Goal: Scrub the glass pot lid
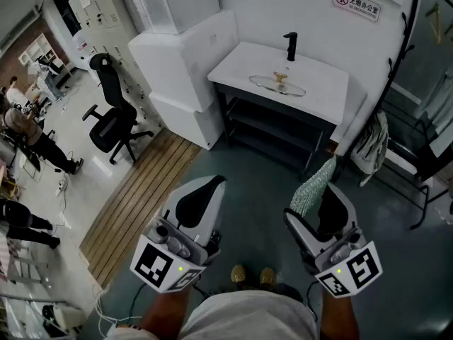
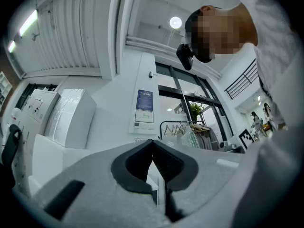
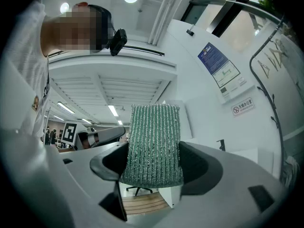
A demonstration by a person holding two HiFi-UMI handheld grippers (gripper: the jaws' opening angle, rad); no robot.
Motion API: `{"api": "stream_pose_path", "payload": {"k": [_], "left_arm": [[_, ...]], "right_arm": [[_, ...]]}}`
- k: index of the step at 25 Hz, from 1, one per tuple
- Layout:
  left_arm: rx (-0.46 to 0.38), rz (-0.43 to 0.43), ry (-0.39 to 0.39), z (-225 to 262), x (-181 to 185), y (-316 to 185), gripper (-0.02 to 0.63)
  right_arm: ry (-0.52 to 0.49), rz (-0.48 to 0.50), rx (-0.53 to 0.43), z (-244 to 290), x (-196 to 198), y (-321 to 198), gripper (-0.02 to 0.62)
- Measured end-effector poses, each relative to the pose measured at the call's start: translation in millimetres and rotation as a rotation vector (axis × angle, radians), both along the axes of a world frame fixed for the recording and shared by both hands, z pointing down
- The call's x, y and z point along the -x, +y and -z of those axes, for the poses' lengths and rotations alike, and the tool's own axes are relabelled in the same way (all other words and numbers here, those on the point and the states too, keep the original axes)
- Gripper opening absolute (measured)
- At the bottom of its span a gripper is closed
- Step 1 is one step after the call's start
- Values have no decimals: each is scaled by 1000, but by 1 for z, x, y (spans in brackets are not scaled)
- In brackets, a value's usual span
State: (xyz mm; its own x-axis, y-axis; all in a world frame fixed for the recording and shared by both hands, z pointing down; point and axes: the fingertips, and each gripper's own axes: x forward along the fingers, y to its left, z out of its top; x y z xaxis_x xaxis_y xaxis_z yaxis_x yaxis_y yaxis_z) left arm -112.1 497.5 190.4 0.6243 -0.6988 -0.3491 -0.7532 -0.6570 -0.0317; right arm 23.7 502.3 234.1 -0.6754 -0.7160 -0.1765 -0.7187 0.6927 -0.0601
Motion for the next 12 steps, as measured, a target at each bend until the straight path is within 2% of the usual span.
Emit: {"api": "stream_pose_path", "payload": {"k": [12], "left_arm": [[1, 25, 13, -1, 28, -5, 12]], "right_arm": [[-24, 1, 5, 3, 15, -7, 337]]}}
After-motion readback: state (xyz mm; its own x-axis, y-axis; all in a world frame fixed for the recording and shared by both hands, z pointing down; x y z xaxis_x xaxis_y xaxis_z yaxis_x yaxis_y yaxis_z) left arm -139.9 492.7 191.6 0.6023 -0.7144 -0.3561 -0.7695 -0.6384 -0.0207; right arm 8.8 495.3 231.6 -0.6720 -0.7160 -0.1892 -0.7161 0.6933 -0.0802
